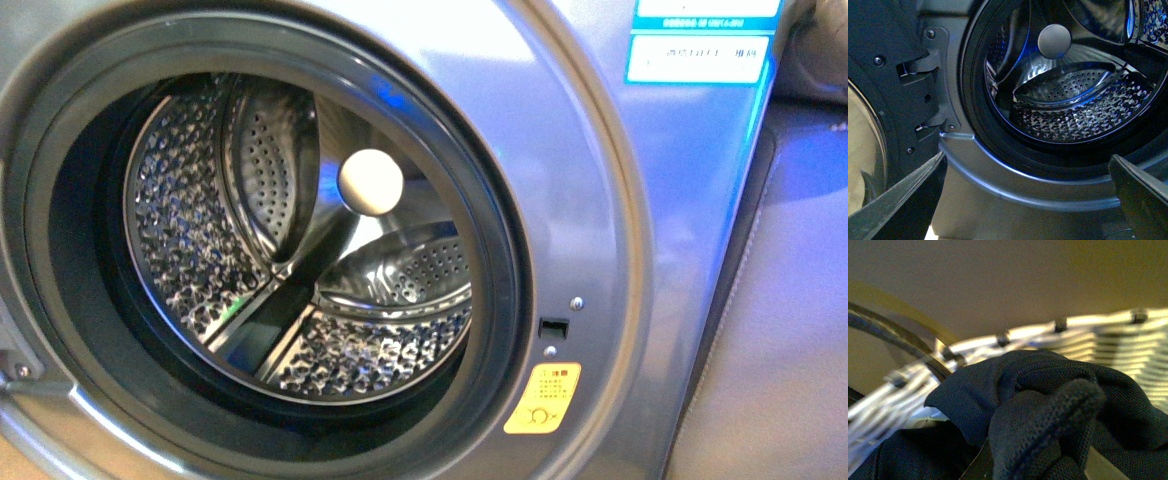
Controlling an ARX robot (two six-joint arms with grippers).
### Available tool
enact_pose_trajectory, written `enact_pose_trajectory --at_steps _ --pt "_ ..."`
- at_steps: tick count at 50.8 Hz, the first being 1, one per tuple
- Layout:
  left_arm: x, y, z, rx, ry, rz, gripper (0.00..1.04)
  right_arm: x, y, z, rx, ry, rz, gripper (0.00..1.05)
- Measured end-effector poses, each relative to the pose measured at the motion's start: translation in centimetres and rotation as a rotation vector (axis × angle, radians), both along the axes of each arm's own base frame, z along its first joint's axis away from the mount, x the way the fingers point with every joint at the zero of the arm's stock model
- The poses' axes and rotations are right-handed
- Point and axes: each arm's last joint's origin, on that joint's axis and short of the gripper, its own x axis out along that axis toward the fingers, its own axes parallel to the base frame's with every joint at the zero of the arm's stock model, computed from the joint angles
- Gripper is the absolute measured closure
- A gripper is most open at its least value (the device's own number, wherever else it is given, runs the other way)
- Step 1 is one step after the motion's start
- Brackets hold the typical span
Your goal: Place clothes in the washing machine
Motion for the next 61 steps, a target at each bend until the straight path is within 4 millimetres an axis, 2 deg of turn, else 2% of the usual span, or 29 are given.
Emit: enact_pose_trajectory --at_steps 11,15,17,33,35,43,45,52,61 --pt "0.0 0.0 0.0 0.000 0.000 0.000 0.06 -0.8 0.5 6.2 -0.064 -0.152 0.023 0.89" --pt "0.0 0.0 0.0 0.000 0.000 0.000 0.06 -0.8 0.5 8.9 -0.100 -0.211 0.024 0.89" --pt "0.0 0.0 0.0 0.000 0.000 0.000 0.06 -0.8 0.4 10.9 -0.127 -0.251 0.021 0.89" --pt "0.0 0.0 0.0 0.000 0.000 0.000 0.06 -0.3 1.0 21.1 -0.251 -0.456 0.022 0.89" --pt "0.0 0.0 0.0 0.000 0.000 -0.001 0.06 -0.2 1.6 23.3 -0.279 -0.503 0.034 0.89" --pt "0.0 0.0 0.0 0.000 0.000 -0.001 0.06 -0.1 4.1 29.3 -0.347 -0.640 0.075 0.90" --pt "0.0 0.0 0.0 0.000 0.000 0.000 0.06 -0.2 5.3 31.3 -0.366 -0.686 0.091 0.90" --pt "0.0 0.0 0.0 0.000 0.000 -0.001 0.06 -0.5 8.8 36.6 -0.392 -0.792 0.143 0.90" --pt "0.0 0.0 0.0 0.000 0.000 -0.001 0.06 -1.4 13.0 42.4 -0.386 -0.888 0.189 0.90"
